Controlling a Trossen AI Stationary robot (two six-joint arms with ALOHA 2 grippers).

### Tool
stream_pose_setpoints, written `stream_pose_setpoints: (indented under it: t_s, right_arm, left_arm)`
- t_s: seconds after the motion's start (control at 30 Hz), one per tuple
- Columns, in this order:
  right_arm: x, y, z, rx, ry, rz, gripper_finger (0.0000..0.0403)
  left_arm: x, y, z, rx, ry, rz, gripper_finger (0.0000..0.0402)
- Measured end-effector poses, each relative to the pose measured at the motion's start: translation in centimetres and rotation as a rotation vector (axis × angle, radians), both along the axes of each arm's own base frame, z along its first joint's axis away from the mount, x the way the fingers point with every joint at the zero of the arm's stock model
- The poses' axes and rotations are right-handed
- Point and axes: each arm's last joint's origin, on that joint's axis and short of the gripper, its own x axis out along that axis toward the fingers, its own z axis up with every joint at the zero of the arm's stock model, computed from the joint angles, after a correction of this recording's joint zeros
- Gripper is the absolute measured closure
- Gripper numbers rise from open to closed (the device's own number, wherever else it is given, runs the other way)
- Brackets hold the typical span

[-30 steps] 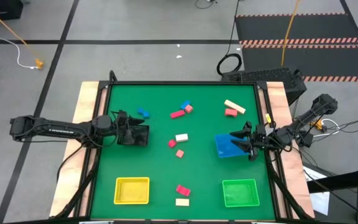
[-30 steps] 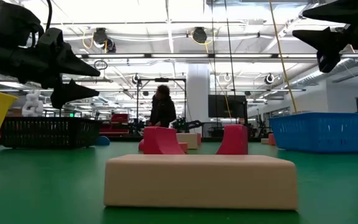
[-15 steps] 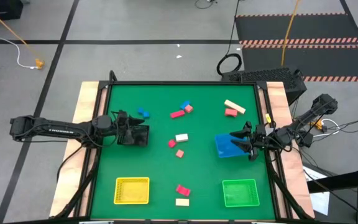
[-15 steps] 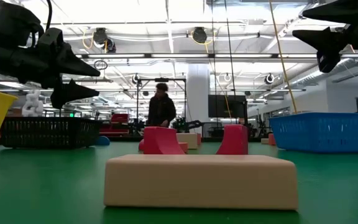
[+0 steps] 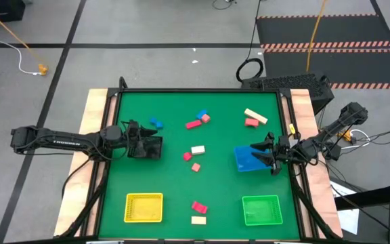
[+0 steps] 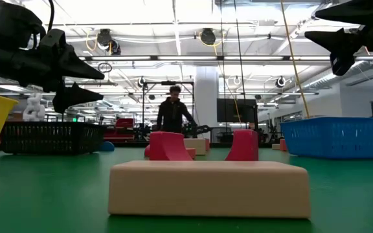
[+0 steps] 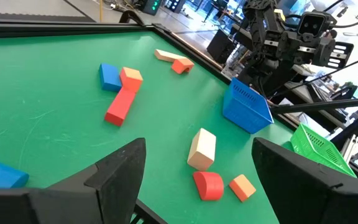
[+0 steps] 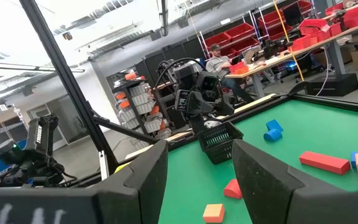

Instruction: Sort & place blocks by color

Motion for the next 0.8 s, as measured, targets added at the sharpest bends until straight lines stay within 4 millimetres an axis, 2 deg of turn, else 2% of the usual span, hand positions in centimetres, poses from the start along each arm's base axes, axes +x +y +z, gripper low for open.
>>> stream_pose_setpoints:
  t_s: [0.47,0.8]
  right_arm:
    - [-0.01,0.00,0.05,-0.001,-0.003,0.000,0.0232]
    - [-0.17,-0.11,0.85,0.161,-0.092,0.021,0.0232]
  left_arm:
    - [0.01,0.00,0.01,0.000,0.000,0.000,0.0108]
    - [0.00,0.00,0.01,0.000,0.000,0.000,0.0108]
